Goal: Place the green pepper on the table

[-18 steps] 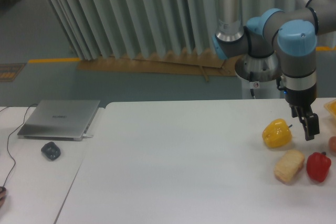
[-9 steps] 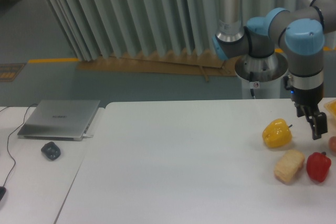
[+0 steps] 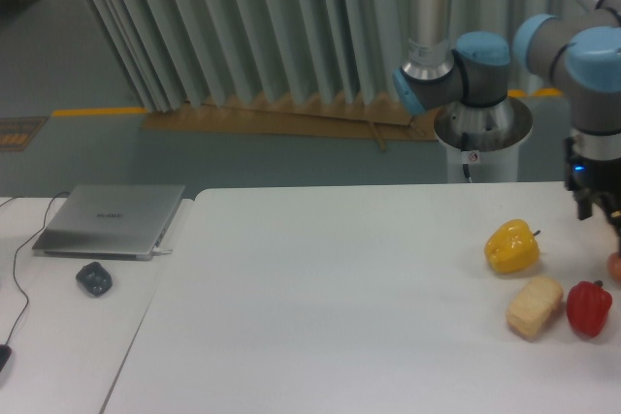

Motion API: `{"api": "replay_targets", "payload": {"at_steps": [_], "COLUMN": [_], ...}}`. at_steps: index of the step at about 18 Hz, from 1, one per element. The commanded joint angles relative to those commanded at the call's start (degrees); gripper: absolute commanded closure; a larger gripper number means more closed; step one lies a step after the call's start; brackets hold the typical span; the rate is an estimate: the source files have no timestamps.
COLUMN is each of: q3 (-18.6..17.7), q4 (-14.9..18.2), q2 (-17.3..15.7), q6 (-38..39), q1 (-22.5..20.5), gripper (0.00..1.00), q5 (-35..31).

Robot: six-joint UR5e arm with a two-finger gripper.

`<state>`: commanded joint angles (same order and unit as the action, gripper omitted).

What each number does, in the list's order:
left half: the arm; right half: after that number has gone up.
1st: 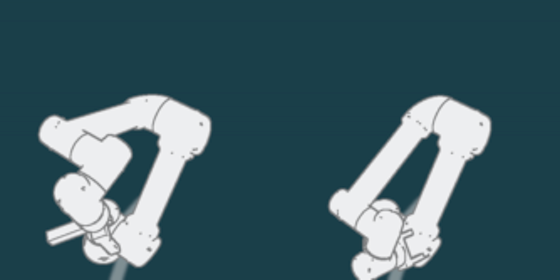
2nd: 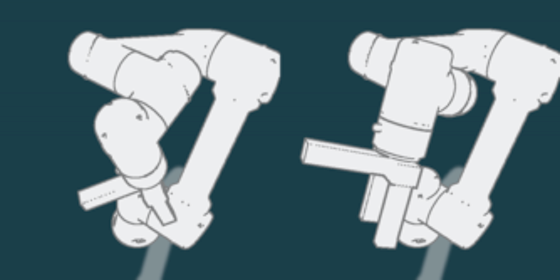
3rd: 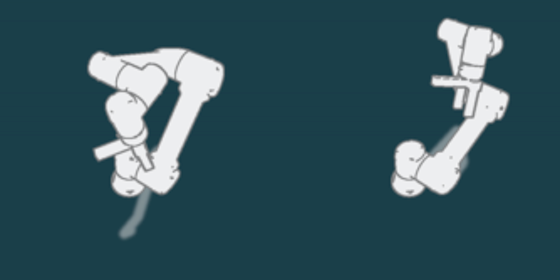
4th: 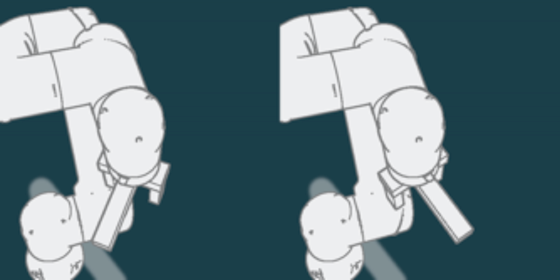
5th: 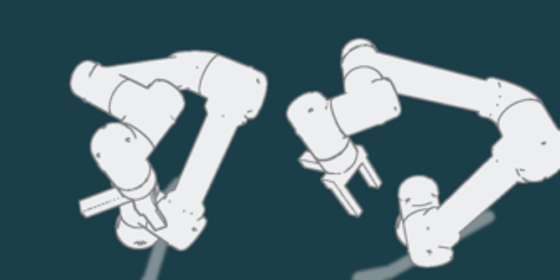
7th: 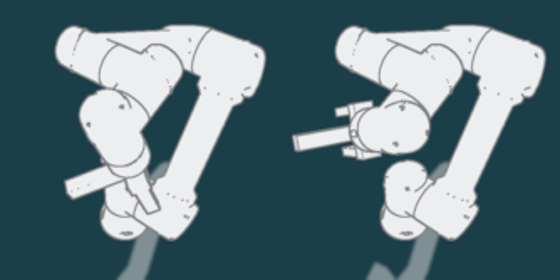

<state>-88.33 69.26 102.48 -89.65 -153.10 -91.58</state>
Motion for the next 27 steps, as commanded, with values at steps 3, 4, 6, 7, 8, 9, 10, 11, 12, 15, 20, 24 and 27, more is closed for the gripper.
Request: {"api": "replay_targets", "payload": {"at_steps": [3,4,6,7,8,9,10,11,12,15,20,24,27], "q3": [0.18,0.26,0.26,0.44,0.53,0.70,1.05,1.32,1.41,1.58,2.55,2.73,2.99], "q4": [0.09,0.09,0.00,0.00,0.00,0.00,0.00,0.00,0.00,-0.87,-1.93,-2.11,-2.20], "q2": [0.35,0.61,1.32,1.75,2.45,2.63,3.16,3.77,4.13,5.36,7.91,9.14,9.14], "q6": [-0.09,-0.18,-0.09,0.17,0.00,0.26,0.00,-0.09,-0.26,-6.30,-18.77,-25.58,-8.67], "q1": [-2.11,-2.98,-4.39,-5.18,-5.97,-6.33,-6.77,-7.47,-8.09,-10.19,-11.43,-11.96,-12.05], "gripper": [0.00,0.00,0.00,0.00,0.00,0.00,0.00,0.00,0.00,0.00,0.00,0.00,0.00], "q5": [-0.09,-0.17,-0.09,-0.17,-0.26,-0.26,-0.35,-0.35,-0.35,-0.09,-0.09,0.17,4.74]}}
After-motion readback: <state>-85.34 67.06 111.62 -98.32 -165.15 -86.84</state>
